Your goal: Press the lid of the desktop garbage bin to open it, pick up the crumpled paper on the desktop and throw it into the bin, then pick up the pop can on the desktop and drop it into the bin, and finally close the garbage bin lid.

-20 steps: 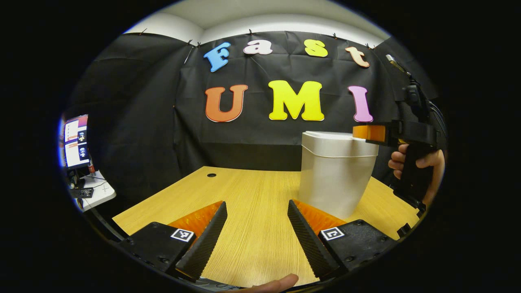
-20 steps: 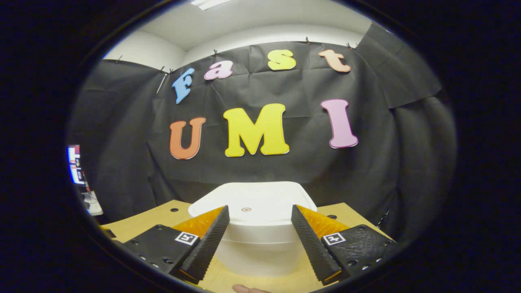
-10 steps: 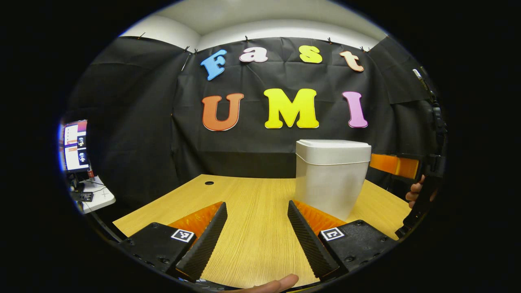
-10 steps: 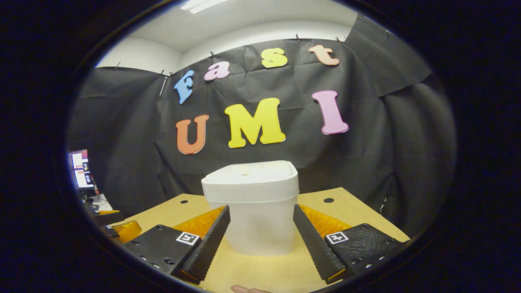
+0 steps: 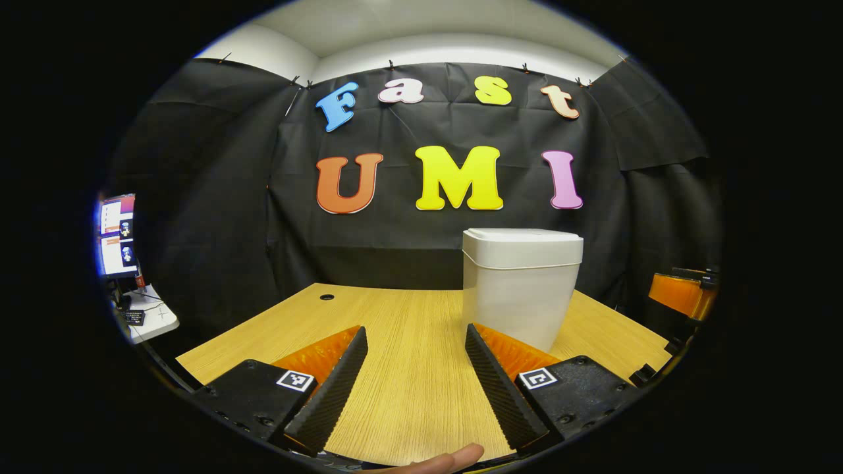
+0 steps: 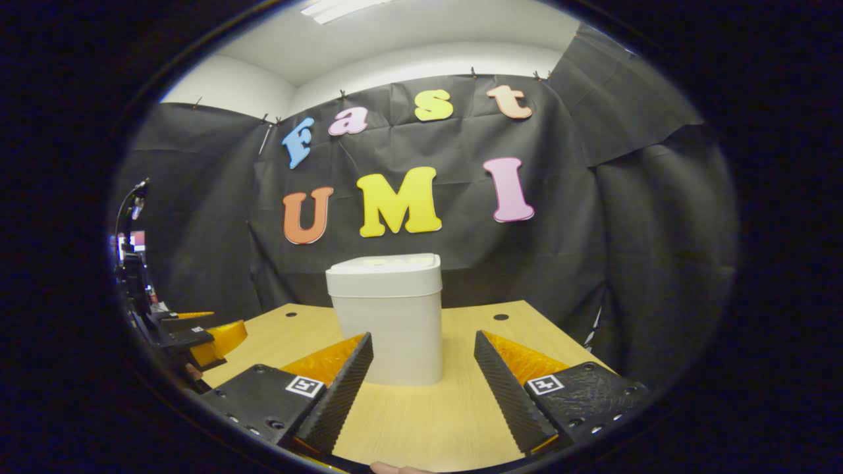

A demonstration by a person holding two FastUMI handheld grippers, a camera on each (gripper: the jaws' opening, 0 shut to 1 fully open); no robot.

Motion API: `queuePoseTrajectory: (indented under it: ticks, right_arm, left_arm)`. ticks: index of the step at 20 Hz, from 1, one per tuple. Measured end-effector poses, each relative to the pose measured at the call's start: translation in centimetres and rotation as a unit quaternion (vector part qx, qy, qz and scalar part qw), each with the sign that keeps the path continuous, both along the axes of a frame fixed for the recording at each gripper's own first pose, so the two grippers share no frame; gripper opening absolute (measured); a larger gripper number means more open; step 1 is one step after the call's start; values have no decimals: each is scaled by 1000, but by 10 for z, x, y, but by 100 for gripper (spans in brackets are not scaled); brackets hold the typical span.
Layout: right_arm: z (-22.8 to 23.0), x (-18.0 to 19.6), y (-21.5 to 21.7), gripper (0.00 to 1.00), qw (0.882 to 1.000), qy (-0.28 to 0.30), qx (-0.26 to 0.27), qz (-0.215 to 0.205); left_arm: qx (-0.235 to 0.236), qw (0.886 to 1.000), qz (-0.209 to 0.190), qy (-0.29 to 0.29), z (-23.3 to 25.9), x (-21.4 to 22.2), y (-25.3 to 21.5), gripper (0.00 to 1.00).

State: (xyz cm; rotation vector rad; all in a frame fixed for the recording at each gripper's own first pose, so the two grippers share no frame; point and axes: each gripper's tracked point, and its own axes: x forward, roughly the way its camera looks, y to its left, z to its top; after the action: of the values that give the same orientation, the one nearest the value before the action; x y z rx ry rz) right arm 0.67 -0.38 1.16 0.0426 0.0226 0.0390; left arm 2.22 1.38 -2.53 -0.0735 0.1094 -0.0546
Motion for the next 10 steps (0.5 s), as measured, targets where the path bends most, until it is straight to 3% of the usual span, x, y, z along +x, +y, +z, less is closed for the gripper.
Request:
queuePoseTrajectory:
  ticks: [4, 8, 10]
  right_arm:
    - [11, -19, -8, 99, 999, -36, -32, -7]
    - [13, -26, -8, 92, 996, -56, -62, -12]
    - [9, -25, -3, 96, 996, -53, -68, -9]
  left_arm:
    - [-2, 1000, 6, -4, 3, -2, 1, 97]
    - [-2, 1000, 10, -5, 2, -2, 3, 97]
    - [-3, 1000, 10, -5, 3, -2, 3, 97]
